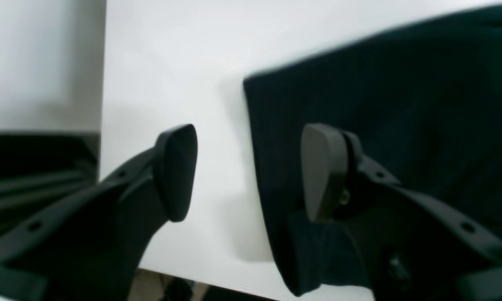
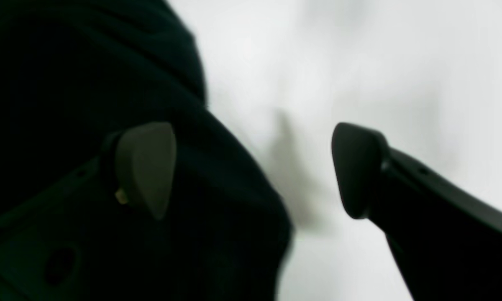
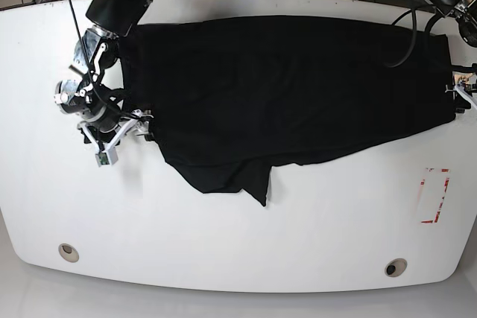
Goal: Fold the T-shirt properly
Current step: 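Release the right gripper and regrasp the shirt edge further along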
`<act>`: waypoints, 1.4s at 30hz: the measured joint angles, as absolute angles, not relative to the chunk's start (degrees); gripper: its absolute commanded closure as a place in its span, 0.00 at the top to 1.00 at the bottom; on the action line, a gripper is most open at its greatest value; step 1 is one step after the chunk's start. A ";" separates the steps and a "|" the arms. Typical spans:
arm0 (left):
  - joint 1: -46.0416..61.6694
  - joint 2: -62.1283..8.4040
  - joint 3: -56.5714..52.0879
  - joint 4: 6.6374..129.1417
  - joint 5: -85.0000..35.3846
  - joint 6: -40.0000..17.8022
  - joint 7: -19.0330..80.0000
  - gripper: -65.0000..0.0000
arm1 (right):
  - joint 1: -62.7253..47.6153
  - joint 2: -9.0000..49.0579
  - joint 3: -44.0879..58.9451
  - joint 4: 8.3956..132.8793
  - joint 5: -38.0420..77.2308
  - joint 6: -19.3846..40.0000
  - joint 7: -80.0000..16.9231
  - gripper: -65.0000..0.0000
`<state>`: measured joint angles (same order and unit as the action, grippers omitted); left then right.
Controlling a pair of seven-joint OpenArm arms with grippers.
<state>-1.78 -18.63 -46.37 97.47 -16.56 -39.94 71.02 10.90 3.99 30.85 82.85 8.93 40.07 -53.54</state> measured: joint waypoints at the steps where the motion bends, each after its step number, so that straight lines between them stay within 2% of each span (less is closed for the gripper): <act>1: -1.74 -18.63 -46.37 96.99 -16.64 -39.94 71.05 0.57 | 11.44 3.99 30.85 82.02 8.99 40.05 -53.49 0.86; 13: -1.76 -18.65 -46.33 95.72 -16.75 -39.94 70.85 0.57 | 13.02 4.27 29.08 71.81 9.23 39.75 -46.39 0.86; 21: -1.78 -18.63 -46.33 95.33 -16.73 -39.94 68.25 0.57 | 11.51 2.11 26.46 73.12 9.37 39.86 -45.01 0.86; 23: -1.80 -18.70 -46.33 94.30 -16.75 -39.94 66.26 0.57 | 10.94 1.39 26.22 74.08 9.37 39.94 -45.23 0.83; 27: -1.91 -18.96 -44.84 89.93 -16.64 -39.94 63.33 0.57 | 10.31 0.32 24.47 75.26 9.26 39.94 -45.82 0.68; 30: -2.24 -19.59 -43.13 86.04 -16.67 -40.01 61.84 0.57 | 10.31 0.10 23.83 75.26 9.23 39.92 -46.30 0.52; 31: -2.70 -19.77 -42.92 85.36 -16.71 -40.01 61.82 0.57 | 10.33 0.10 23.81 75.24 9.21 39.94 -46.28 0.44; 37: -6.66 -21.34 -41.45 76.38 -16.40 -39.94 57.60 0.58 | 10.02 0.27 23.92 75.20 9.15 39.86 -46.85 0.07; 39: -7.44 -21.45 -41.15 74.17 -15.90 -39.94 55.83 0.58 | 10.00 0.25 23.90 75.18 9.15 39.90 -47.16 0.00; 42: -8.73 -21.58 -40.97 71.05 -12.40 -40.12 54.41 0.58 | 10.02 0.16 23.88 75.18 9.04 39.90 -47.18 0.00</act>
